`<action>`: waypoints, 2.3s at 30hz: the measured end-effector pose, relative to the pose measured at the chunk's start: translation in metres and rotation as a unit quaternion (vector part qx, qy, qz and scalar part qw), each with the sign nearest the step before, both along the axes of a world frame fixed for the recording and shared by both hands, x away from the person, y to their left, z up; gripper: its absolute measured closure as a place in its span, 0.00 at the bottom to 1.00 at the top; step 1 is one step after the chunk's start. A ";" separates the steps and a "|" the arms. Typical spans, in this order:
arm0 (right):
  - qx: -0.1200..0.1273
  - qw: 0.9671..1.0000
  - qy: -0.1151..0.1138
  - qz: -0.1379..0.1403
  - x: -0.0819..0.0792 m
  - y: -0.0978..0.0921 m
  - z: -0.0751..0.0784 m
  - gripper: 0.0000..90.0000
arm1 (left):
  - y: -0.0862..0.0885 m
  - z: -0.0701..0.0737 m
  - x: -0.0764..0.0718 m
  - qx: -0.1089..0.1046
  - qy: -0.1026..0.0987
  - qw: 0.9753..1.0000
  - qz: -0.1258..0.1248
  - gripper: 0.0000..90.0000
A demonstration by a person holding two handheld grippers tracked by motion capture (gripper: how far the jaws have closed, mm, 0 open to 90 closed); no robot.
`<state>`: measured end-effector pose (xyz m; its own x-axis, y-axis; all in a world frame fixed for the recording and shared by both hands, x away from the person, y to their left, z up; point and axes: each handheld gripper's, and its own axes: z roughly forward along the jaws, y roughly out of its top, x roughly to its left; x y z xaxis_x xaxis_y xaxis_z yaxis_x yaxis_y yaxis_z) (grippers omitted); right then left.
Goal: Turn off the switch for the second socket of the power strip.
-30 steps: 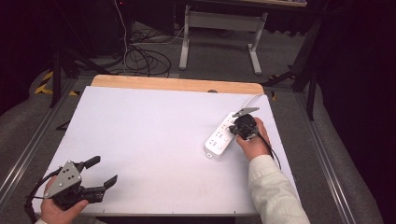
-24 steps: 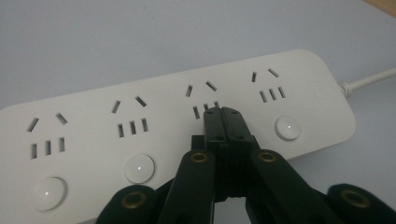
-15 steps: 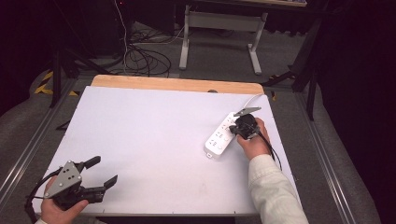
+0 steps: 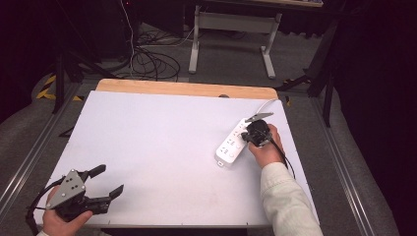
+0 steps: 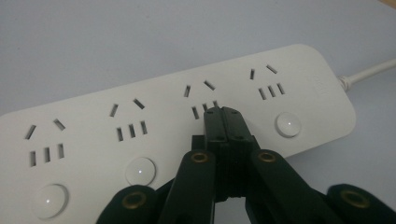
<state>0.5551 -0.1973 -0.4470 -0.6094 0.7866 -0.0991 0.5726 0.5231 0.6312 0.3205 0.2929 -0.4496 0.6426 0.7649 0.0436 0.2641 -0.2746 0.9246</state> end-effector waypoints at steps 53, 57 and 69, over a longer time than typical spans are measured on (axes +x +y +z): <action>0.090 0.990 -0.091 0.061 -0.049 -0.011 0.056 1.00 | 0.000 -0.001 0.001 0.000 0.005 1.000 0.004 0.19; 0.092 0.989 -0.093 0.070 -0.052 -0.012 0.057 1.00 | 0.000 -0.001 0.000 0.000 0.005 1.000 0.005 0.19; 0.117 0.983 -0.106 0.091 -0.082 -0.027 0.073 0.87 | 0.001 -0.001 0.000 0.001 0.002 1.000 0.006 0.17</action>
